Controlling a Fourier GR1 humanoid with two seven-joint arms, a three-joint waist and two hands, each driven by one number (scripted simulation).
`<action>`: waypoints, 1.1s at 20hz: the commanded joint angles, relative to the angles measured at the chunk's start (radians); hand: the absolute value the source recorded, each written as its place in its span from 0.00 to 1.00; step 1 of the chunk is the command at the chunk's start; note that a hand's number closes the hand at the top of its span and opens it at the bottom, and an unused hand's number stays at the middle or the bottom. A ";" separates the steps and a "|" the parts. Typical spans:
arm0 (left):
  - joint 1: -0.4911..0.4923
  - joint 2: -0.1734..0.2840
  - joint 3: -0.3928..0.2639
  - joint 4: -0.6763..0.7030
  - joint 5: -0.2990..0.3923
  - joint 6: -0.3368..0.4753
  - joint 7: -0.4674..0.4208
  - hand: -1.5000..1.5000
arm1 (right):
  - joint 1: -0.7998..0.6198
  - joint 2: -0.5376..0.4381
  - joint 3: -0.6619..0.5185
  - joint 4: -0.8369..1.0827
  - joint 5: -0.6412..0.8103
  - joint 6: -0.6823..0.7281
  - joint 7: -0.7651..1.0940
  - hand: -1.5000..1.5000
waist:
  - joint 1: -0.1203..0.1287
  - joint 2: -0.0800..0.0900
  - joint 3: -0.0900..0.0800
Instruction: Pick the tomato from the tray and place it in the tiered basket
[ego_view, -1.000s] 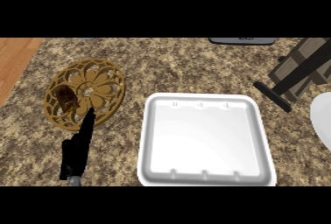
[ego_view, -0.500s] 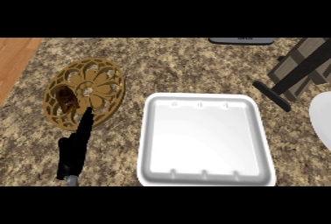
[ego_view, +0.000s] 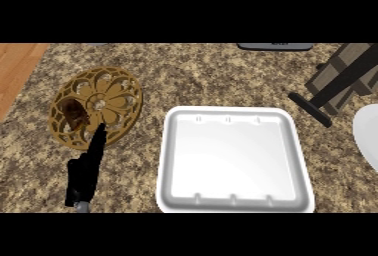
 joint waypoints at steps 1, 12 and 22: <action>0.034 -0.015 -0.012 0.013 -0.003 0.003 0.018 0.50 | -0.031 0.047 -0.080 0.043 -0.058 -0.103 -0.007 0.00 | 0.004 0.003 -0.004; 0.008 0.014 0.029 0.032 0.003 -0.012 0.008 0.50 | -0.033 -0.081 -0.181 0.006 -0.069 -0.379 -0.091 0.00 | -0.014 -0.001 -0.005; 0.066 -0.028 0.012 0.020 -0.011 0.023 -0.002 0.50 | 0.164 -0.425 -0.359 -0.047 -0.176 -0.217 -0.018 0.00 | -0.064 -0.014 -0.003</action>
